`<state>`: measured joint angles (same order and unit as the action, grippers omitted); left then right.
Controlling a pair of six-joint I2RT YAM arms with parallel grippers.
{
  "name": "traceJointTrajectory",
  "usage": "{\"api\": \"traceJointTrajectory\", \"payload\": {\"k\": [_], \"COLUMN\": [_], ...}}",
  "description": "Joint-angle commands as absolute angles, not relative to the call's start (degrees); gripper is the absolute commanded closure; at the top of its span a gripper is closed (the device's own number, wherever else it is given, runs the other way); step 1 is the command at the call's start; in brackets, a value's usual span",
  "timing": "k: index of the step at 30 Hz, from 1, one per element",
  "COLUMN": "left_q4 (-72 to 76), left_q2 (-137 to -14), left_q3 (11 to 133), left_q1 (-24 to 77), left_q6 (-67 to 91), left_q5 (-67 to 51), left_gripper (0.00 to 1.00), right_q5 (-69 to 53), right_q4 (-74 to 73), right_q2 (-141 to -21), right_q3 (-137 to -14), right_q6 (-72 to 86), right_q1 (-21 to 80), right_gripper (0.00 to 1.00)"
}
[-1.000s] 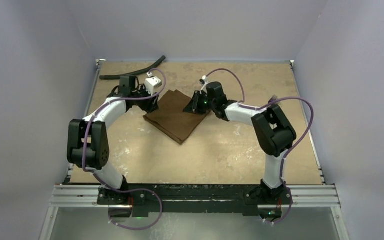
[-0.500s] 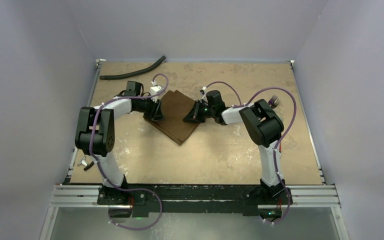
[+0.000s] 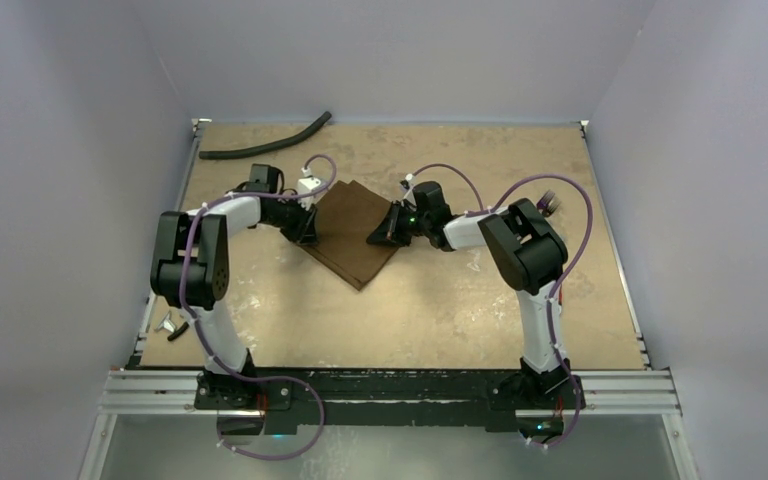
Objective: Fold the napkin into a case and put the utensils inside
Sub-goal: Turn over the upper triangle folded napkin at the center of the board.
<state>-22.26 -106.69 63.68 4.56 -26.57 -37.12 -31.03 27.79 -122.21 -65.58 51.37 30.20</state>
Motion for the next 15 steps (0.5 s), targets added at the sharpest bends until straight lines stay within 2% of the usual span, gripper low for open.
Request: {"api": "traceJointTrajectory", "payload": {"k": [1,15], "left_q4": [-22.87,-23.87], "left_q2": [-105.49,-103.85], "left_q3": [65.7,65.33], "left_q1": [2.9,-2.82], "left_q6": [-32.28,-37.91], "left_q5": [-32.0,-28.4], "left_gripper": [0.8,0.81], "right_q5": [-29.37,-27.58], "right_q4": [24.07,22.81], "right_q2": [-122.4,-122.52], "right_q3": [-64.07,-63.9], "right_q6": [49.68,48.39], "right_q1": [30.15,30.15], "right_gripper": [0.91,0.92]}}
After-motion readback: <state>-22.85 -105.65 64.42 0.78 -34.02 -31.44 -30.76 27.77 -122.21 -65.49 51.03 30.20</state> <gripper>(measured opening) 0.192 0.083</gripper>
